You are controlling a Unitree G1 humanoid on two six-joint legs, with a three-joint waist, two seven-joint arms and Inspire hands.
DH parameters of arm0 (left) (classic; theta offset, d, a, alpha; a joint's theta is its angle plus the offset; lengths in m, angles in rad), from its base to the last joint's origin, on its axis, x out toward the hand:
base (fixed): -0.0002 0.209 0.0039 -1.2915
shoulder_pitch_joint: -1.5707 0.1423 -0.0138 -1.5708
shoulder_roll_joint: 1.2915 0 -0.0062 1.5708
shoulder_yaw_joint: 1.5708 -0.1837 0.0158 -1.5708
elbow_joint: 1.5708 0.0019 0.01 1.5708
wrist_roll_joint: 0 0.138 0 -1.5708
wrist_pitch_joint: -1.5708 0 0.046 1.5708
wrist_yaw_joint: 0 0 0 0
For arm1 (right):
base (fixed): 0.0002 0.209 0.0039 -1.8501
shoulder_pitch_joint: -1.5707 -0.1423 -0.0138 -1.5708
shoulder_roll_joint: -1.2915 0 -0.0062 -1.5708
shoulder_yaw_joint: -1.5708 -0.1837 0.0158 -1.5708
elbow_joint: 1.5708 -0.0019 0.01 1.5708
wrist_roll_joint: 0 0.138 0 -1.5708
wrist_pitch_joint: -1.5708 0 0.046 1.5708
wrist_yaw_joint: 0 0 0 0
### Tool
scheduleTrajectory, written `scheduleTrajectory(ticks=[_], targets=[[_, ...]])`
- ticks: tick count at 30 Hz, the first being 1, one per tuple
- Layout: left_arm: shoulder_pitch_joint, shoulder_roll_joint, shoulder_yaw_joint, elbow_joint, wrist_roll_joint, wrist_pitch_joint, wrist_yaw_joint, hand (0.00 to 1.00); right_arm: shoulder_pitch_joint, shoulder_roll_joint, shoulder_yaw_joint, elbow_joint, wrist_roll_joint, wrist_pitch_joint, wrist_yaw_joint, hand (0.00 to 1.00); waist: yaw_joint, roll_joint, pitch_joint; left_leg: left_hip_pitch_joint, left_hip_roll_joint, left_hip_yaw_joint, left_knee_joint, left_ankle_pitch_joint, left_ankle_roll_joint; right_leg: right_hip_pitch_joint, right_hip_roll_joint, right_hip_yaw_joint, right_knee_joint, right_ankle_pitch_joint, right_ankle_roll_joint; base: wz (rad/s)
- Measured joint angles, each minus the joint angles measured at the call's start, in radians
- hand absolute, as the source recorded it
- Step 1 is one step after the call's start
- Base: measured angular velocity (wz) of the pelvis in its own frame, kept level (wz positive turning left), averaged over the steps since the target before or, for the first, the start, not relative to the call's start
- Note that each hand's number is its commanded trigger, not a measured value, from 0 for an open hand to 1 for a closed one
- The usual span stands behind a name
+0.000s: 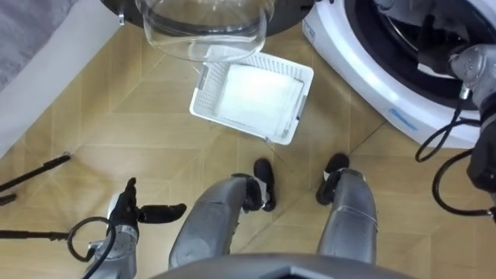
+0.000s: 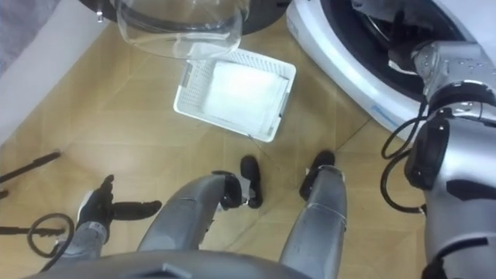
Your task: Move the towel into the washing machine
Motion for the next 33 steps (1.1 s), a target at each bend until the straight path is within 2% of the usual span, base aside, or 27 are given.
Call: scheduleTrajectory(ticks=[2,4,7,13,15,18,21,22,24,25,27,28,29,30,33], targets=[[0.000,0.000,-0.005,0.006,0.000,0.008,-0.001,0.00,0.006,0.000,0.000,0.032,0.011,-0.028,0.031,0.00,0.011,0.007,0.0001,0.023,0.001,0.001,-0.008,0.000,0.000,0.024,0.001,-0.003,-0.009,0.000,0.000,-0.02],[0.000,-0.001,-0.007,0.006,0.000,0.016,-0.003,0.00,0.015,0.000,0.000,0.032,0.033,-0.036,0.051,0.00,0.015,0.012,0.0004,0.037,0.001,0.002,-0.026,0.000,0.000,0.037,0.002,-0.005,-0.019,0.001,0.001,-0.02],[-0.004,-0.001,-0.008,0.005,0.000,0.022,-0.005,0.00,0.034,0.000,0.001,0.032,0.037,-0.036,0.084,0.00,0.020,0.013,0.0002,0.057,0.000,0.006,-0.040,0.000,-0.001,0.051,0.002,-0.007,-0.021,0.000,0.003,-0.02],[-0.048,0.000,-0.009,0.037,0.000,0.019,-0.035,0.00,0.118,0.001,0.011,0.032,0.025,-0.037,0.177,0.00,0.031,0.013,-0.0003,0.117,0.001,0.003,-0.081,0.002,-0.003,0.121,0.015,-0.025,-0.076,0.003,0.014,-0.01],[-0.064,0.000,-0.006,0.077,0.001,0.015,-0.059,0.00,0.182,0.016,0.012,0.038,-0.005,-0.037,0.231,0.00,0.044,0.014,-0.0006,0.167,0.010,-0.001,-0.113,0.004,-0.006,0.186,0.037,-0.036,-0.130,0.014,0.023,-0.09],[-0.077,0.001,-0.006,0.127,0.023,0.015,-0.069,0.00,0.263,0.033,0.033,0.041,-0.086,-0.036,0.314,0.00,0.040,0.015,-0.0016,0.217,0.017,-0.015,-0.146,0.004,-0.010,0.260,0.054,-0.063,-0.189,0.021,0.033,0.05],[-0.067,0.003,0.002,0.150,0.050,0.016,-0.079,0.00,0.371,0.058,0.055,0.040,-0.257,-0.036,0.398,0.00,0.021,0.013,-0.0037,0.279,0.018,-0.036,-0.182,0.005,-0.012,0.345,0.068,-0.084,-0.249,0.026,0.042,0.14],[-0.067,0.004,0.015,0.151,0.069,0.015,-0.080,0.00,0.428,0.074,0.090,0.040,-0.310,-0.048,0.425,0.00,0.017,0.006,-0.0075,0.299,0.020,-0.035,-0.191,0.005,-0.012,0.371,0.074,-0.085,-0.266,0.027,0.043,0.06],[-0.067,0.010,0.031,0.175,0.090,-0.001,-0.082,0.00,0.562,0.086,0.168,0.041,-0.449,-0.070,0.460,0.00,0.010,-0.017,-0.0216,0.353,0.024,-0.036,-0.217,0.005,-0.013,0.438,0.090,-0.086,-0.320,0.033,0.053,-0.08],[-0.066,0.011,0.033,0.184,0.097,-0.005,-0.081,0.00,0.595,0.088,0.178,0.043,-0.498,-0.078,0.462,0.00,0.006,-0.023,-0.0257,0.370,0.025,-0.037,-0.221,0.005,-0.013,0.460,0.095,-0.086,-0.337,0.035,0.055,-0.17],[-0.035,0.023,0.034,0.187,0.107,-0.019,-0.080,0.00,0.714,0.111,0.215,0.040,-0.683,-0.115,0.452,0.00,-0.020,-0.044,-0.0428,0.441,0.032,-0.037,-0.245,0.003,-0.017,0.550,0.115,-0.087,-0.400,0.043,0.065,-0.14],[-0.028,0.025,0.034,0.189,0.107,-0.021,-0.080,0.00,0.741,0.118,0.225,0.038,-0.723,-0.124,0.449,0.00,-0.028,-0.048,-0.0455,0.460,0.036,-0.033,-0.252,0.000,-0.023,0.570,0.123,-0.086,-0.416,0.046,0.065,-0.19],[-0.022,0.026,0.034,0.196,0.114,-0.026,-0.080,0.00,0.794,0.130,0.251,0.038,-0.795,-0.140,0.444,0.00,-0.043,-0.048,-0.0459,0.493,0.051,-0.034,-0.258,-0.015,-0.047,0.614,0.143,-0.086,-0.451,0.054,0.063,-0.28],[-0.019,0.025,0.034,0.203,0.130,-0.030,-0.080,0.00,0.837,0.149,0.261,0.031,-0.877,-0.154,0.439,0.00,-0.048,-0.049,-0.0460,0.524,0.060,-0.033,-0.280,-0.021,-0.058,0.643,0.159,-0.083,-0.473,0.061,0.058,-0.33],[-0.014,0.024,0.035,0.217,0.135,-0.052,-0.076,0.00,0.893,0.183,0.298,0.021,-1.024,-0.153,0.430,0.00,-0.049,-0.048,-0.0453,0.575,0.070,-0.024,-0.336,-0.026,-0.071,0.669,0.184,-0.067,-0.490,0.068,0.050,-0.33]])
